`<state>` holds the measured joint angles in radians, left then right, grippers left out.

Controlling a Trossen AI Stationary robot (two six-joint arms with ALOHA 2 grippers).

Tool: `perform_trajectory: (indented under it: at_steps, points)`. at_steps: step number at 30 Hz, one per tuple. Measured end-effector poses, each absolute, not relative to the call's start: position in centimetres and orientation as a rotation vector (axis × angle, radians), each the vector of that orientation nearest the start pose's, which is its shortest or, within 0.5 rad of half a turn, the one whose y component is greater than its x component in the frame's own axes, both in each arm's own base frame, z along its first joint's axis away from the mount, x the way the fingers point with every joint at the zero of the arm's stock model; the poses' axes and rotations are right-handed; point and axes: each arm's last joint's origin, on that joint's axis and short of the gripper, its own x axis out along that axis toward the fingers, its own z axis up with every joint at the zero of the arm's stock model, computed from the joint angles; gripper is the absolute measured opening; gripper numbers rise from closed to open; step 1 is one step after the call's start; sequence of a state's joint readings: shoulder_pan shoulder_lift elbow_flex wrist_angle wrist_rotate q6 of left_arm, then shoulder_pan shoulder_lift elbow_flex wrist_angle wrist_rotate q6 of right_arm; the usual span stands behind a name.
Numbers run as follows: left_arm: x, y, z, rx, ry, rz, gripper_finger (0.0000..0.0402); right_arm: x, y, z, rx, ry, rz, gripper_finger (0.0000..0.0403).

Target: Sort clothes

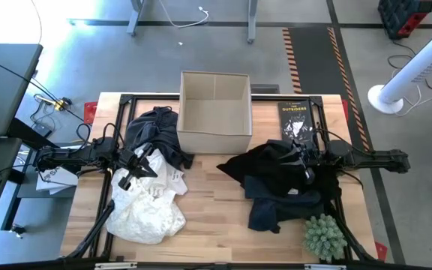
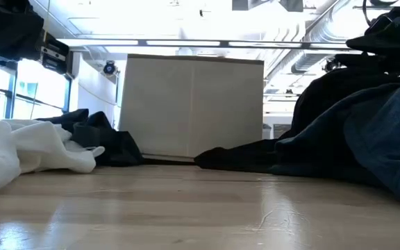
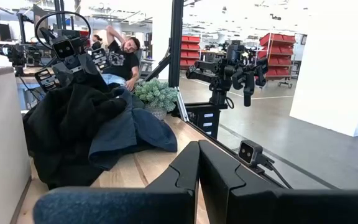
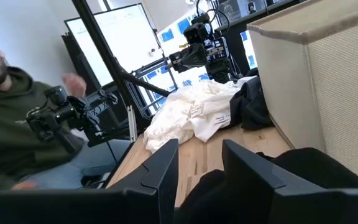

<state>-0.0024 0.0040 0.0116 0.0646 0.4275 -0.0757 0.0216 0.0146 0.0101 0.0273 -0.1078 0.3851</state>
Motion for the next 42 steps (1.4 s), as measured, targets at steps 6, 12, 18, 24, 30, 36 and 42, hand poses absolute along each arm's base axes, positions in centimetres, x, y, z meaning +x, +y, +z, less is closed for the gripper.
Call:
perform_trajectory:
  at_steps: [6,12,18,24,30,36,42]
  points:
    - [9.4,-1.2,17.3,-0.059,-0.055,-0.432,0.0007,9.8,0.5,16.8,0.384,0.002,0.132,0.0121]
    - [9.4,-1.2,17.3,-0.059,-0.055,-0.432,0.0007,9.8,0.5,16.8,0.384,0.003,0.132,0.0121]
    - [9.4,-1.2,17.3,-0.059,-0.055,-0.433,0.0007,9.8,0.5,16.8,0.384,0.002,0.132,0.0121]
    - [9.4,-1.2,17.3,-0.059,-0.055,-0.433,0.0007,9.8,0.3,16.9,0.203,-0.022,0.056,0.0121]
    - [9.4,-1.2,17.3,-0.059,-0.054,-0.432,0.0007,9.7,-0.5,17.2,0.034,-0.061,-0.219,0.0121]
    - [9.5,-1.2,17.4,-0.059,-0.064,-0.408,0.0007,9.4,-0.7,18.8,0.688,-0.322,-0.216,0.0121]
    - [9.5,-1.1,17.4,-0.102,-0.058,-0.377,0.0007,9.4,-0.4,20.4,0.631,-0.446,-0.115,0.0122]
